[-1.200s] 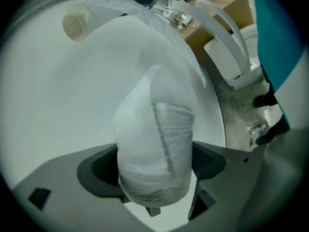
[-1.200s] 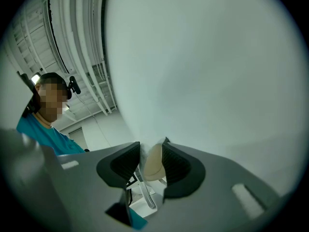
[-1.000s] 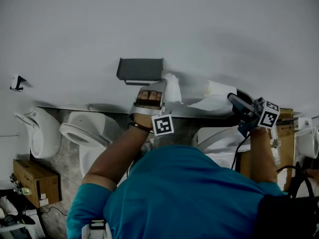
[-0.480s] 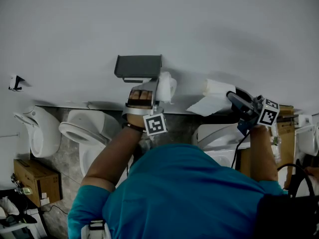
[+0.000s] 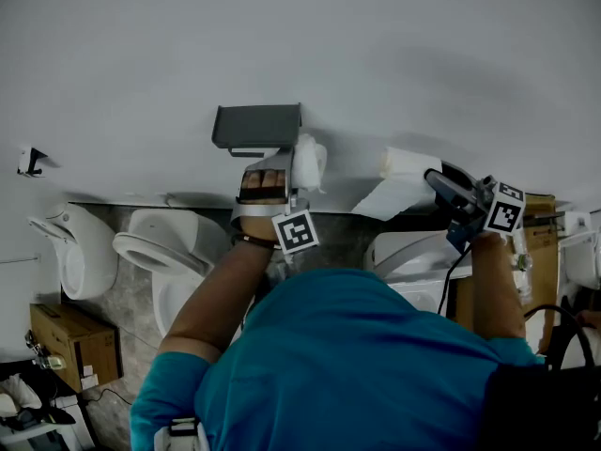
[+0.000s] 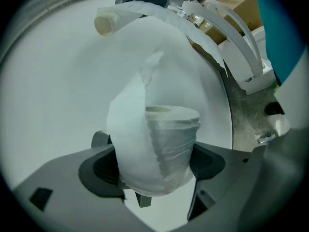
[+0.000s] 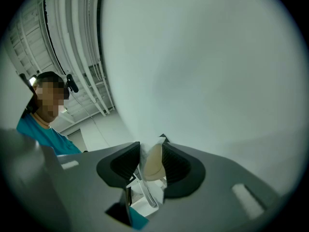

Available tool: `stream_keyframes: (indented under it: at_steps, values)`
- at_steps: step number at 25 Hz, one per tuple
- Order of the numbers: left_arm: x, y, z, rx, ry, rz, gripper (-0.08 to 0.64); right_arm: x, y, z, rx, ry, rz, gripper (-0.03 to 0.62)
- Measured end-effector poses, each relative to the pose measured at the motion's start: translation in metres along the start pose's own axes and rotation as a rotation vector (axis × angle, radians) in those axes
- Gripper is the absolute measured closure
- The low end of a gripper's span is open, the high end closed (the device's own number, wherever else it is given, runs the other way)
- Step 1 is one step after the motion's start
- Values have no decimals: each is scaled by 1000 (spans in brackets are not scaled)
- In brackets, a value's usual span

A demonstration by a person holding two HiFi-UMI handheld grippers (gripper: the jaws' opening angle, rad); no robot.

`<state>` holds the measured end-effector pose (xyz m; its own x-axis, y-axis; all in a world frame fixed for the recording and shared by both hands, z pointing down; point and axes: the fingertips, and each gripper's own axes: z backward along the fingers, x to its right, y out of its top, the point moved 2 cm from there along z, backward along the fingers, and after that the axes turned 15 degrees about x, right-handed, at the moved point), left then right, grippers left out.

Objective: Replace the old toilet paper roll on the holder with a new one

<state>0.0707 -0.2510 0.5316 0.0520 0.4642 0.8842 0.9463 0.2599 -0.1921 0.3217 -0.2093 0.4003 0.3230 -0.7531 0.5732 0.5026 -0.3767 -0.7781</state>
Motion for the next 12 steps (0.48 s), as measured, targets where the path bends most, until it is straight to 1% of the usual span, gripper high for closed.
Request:
stream_keyframes:
  at_steps: [3,5,6,8,9,10,11,12]
  values:
    - [4,3,-2,-19,-29,33,138,0,-5,-1,-4,-1,-7,447]
    - [2,4,-3,-27,-32,39,138,1,-6,-1,-5,3,-10,447]
    - [0,2,-3,-40,-22,24,140,2,-6,-1,-6,4,-12,448]
    - [-6,-9,-5,-107,16,-67,140,4,-8,-1,-9,2,-16,448]
    - [-9,-13,-7,-138,24,-111,140,5,-8,-1,-11,1,-18,448]
    - [-10,-15,-8,-157,18,-135,140,6,-9,-1,-11,0,-19,447]
    - [-10,-16,-7,-163,7,-142,140,6,-10,-2,-9,1,-20,448]
    - [-9,-16,-6,-158,-5,-128,140,6,-10,-3,-6,4,-22,448]
